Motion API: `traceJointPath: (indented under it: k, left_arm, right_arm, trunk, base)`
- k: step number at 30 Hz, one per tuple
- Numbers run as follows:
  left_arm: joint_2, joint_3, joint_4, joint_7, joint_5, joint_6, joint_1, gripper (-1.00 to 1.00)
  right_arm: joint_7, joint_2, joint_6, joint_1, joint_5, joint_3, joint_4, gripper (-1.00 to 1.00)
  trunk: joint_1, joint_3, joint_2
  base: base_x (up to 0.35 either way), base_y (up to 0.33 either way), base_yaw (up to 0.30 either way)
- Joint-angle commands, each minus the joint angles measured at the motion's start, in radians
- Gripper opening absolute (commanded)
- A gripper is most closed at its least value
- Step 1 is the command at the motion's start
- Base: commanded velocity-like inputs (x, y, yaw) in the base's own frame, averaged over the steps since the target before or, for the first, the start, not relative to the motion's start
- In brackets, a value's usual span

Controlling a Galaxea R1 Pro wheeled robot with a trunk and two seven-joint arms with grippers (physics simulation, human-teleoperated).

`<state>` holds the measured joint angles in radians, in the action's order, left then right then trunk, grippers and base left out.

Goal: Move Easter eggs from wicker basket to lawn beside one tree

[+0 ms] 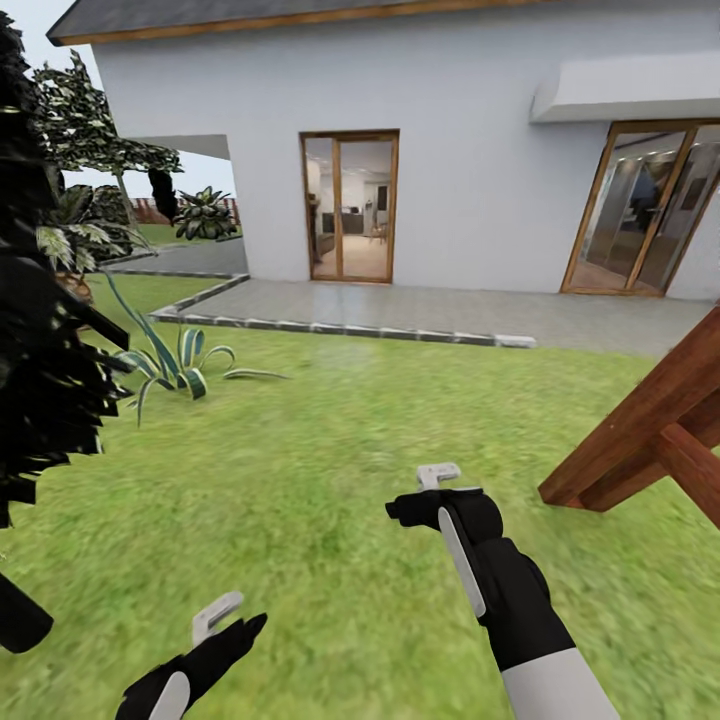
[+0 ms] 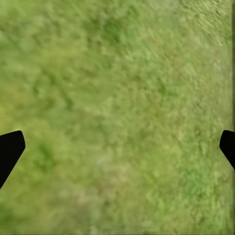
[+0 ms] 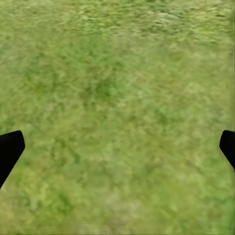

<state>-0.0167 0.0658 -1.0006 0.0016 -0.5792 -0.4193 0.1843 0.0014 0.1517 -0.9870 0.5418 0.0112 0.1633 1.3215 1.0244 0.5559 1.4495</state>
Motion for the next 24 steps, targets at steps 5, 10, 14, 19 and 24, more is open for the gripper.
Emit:
traceJointPath:
  k: [5,10,14,19,24]
  left_arm:
    - [-0.001,0.002,-0.001,-0.003,-0.007,-0.006,0.0,1.0]
    - [-0.005,0.002,-0.001,-0.006,-0.008,-0.009,0.001,1.0]
    - [-0.006,0.002,-0.001,-0.006,-0.008,-0.009,0.001,1.0]
    - [-0.006,0.002,-0.001,-0.006,-0.008,-0.009,0.001,1.0]
    - [-0.006,0.002,0.0,-0.005,-0.007,-0.008,0.001,1.0]
  right_arm:
    - [0.0,0.0,-0.001,0.0,0.001,0.001,0.001,1.0]
    - [0.002,-0.001,0.007,0.0,0.002,0.002,0.001,1.0]
    - [-0.001,0.0,0.008,0.0,-0.003,-0.001,0.001,1.0]
    - [-0.002,0.0,0.007,-0.001,-0.004,0.0,0.003,1.0]
    - [-0.003,0.0,0.003,-0.002,-0.004,0.001,0.016,1.0]
  trunk:
    - [0.001,0.001,0.001]
    - [0.001,0.001,0.001]
    - [0.001,0.001,0.001]
    - [0.001,0.001,0.001]
    - [0.001,0.001,0.001]
  base:
    - [0.331,0.0,-0.01]
    - [0.331,0.0,-0.002]
    - [0.331,0.0,0.0]
    - [0.331,0.0,0.0]
    - [0.331,0.0,0.0]
